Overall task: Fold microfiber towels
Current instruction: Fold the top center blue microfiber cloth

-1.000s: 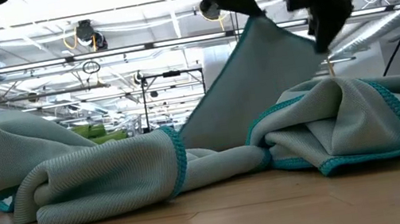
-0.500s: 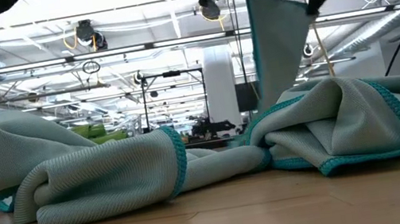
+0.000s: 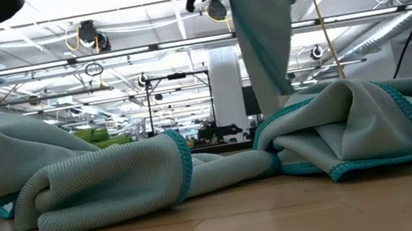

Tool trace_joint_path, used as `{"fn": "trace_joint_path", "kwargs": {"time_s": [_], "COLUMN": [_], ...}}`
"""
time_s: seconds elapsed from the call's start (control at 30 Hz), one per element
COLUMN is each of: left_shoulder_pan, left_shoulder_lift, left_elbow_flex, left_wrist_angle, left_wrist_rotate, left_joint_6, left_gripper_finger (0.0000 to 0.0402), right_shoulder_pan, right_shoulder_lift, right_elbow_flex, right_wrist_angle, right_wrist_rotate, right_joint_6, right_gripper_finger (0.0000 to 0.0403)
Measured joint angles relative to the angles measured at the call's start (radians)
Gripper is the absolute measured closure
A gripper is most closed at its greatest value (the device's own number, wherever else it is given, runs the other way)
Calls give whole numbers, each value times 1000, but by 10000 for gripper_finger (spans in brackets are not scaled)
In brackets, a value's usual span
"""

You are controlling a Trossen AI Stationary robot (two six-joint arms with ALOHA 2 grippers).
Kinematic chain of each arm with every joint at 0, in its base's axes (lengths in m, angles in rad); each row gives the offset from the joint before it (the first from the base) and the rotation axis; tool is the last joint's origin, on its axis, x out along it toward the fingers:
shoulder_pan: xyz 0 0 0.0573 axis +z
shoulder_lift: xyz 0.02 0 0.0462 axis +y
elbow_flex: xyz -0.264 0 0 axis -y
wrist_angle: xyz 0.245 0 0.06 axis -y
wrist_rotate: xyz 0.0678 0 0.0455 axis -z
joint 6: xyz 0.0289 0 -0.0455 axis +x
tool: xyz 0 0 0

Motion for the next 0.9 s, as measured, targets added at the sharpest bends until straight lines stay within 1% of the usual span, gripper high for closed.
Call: {"fn": "trace_joint_path", "kwargs": {"time_s": [0.07, 0.13, 0.23, 0.3, 0.4, 0.47, 0.57, 0.63, 0.67, 0.73, 0.8, 0.9], "left_shoulder_pan": [27, 56, 94, 107, 109, 107, 89, 81, 78, 64, 25, -29], "left_shoulder_lift": [0, 0, 0, 0, 0, -11, -25, -37, -38, -37, -37, -36], "left_elbow_flex": [1, 2, 2, 2, 2, 2, 5, 3, 2, 2, 2, 2], "left_wrist_angle": [46, 91, 126, 112, 20, -88, -254, -403, -437, -480, -533, -575], "left_wrist_rotate": [-10, 4, 93, 154, 235, 267, 255, 215, 203, 162, 180, 200], "left_joint_6": [-5, -36, -92, -112, -84, -54, -16, -17, -21, -20, -30, -28], "left_gripper_finger": [401, 401, 401, 401, 401, 401, 401, 401, 401, 401, 401, 401], "right_shoulder_pan": [-25, -48, -75, -79, -80, -79, -78, -79, -78, -78, -67, -48], "right_shoulder_lift": [33, 68, 109, 119, 115, 100, 64, 48, 38, 30, 27, 29], "right_elbow_flex": [42, 85, 142, 177, 224, 241, 246, 245, 240, 226, 196, 143], "right_wrist_angle": [21, 33, 14, -21, -102, -154, -211, -281, -323, -326, -364, -325], "right_wrist_rotate": [0, 1, -4, -4, -6, -30, -111, -145, -161, -207, -246, -286], "right_joint_6": [-16, -21, -24, -24, -24, -24, -15, -1, 6, 10, 12, 30], "right_gripper_finger": [403, 403, 403, 403, 403, 403, 403, 403, 403, 403, 403, 403]}}
